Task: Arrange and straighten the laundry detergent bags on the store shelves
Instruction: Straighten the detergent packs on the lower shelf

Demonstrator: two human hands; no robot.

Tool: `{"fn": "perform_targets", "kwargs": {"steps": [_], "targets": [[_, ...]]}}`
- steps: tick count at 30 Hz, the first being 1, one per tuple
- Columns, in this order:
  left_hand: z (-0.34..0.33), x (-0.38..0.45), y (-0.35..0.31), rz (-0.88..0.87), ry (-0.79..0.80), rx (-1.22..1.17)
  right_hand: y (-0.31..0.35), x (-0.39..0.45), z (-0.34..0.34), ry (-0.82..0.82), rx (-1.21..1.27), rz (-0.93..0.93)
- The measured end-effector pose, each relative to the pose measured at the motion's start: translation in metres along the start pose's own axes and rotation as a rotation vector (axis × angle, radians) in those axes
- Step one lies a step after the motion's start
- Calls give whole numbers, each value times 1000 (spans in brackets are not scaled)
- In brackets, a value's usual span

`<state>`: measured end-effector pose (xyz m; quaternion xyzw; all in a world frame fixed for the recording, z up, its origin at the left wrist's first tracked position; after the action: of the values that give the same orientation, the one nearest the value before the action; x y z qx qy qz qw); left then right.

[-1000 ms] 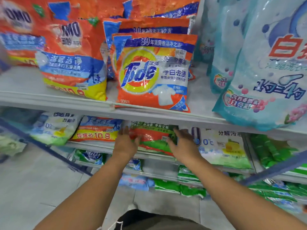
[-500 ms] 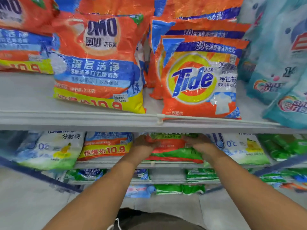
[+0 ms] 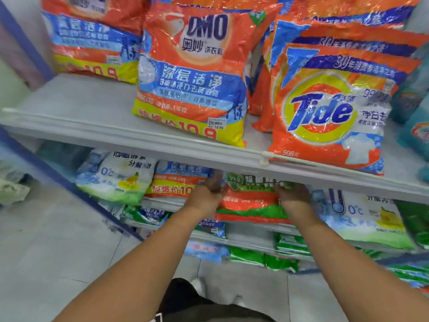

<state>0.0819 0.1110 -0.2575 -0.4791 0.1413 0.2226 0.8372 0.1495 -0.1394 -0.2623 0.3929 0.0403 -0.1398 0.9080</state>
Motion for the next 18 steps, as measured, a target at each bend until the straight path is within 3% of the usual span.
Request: {"fn": "perform_targets", "kwargs": {"steps": [4,9,12,14,18], "targets": [[52,-4,36,65,-234,255,27,-28,-20,-180,-416,249],[97,3,79,163,-310,284,68,-59,-60,-19,-557,407],[110,9,81,146,-315,295,92,-75,-96,85,-370,609],[120,14,80,136,-266,304,115,-88,-125,242,-247,592],[152,27,82,146,-128,205,135,-82,-169,310,-159,243]]}}
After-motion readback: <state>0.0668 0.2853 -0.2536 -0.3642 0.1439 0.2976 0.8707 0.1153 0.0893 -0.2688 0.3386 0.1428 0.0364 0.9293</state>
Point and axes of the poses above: each hand's wrist, its own x-axis towards the middle knuckle, its own z-axis out of the back of the hand, y = z × x, the point moved 4 cm from there along x, towards the middle knuckle, and after that the axes turned 6 degrees about z, right-handed, at the moved point
